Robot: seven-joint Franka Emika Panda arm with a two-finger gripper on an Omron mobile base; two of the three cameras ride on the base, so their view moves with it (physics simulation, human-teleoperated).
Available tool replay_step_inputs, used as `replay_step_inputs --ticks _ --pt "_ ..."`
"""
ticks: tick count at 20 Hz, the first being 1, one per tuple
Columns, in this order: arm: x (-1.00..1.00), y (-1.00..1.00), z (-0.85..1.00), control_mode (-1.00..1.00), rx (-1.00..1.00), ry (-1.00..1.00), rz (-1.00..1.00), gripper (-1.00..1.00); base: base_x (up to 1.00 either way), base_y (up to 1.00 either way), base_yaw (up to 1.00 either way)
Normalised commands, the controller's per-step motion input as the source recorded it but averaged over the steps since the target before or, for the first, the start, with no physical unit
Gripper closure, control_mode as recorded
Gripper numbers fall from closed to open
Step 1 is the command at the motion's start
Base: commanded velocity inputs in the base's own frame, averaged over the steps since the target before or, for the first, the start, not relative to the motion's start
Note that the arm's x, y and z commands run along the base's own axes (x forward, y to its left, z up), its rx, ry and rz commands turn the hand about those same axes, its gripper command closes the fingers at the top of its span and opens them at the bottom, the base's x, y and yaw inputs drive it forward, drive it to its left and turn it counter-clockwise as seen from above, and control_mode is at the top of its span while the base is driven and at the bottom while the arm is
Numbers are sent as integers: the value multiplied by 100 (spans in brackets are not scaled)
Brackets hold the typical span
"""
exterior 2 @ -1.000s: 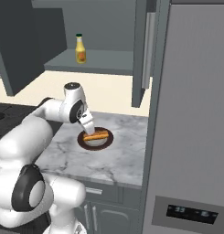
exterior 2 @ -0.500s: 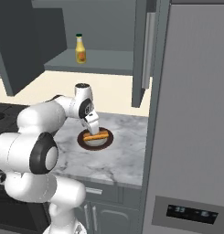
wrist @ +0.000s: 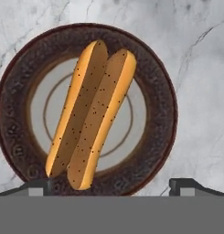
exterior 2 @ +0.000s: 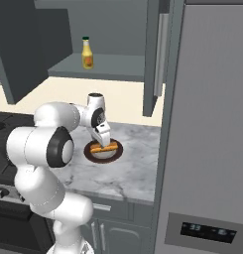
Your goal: Move the hot dog bun to the plate on the dining table and place the condiment next to that plate. Then navigate to the fridge and take the sausage and place it on the plate as well.
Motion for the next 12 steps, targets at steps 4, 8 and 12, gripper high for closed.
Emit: replay_step_inputs --ticks 4,8,12 --pt "8 -3 -16 -100 0 0 0 -100 0 0 0" --pt "19 -5 -6 -100 0 0 0 -100 0 0 0" --pt "21 -1 -10 -100 0 0 0 -100 0 0 0"
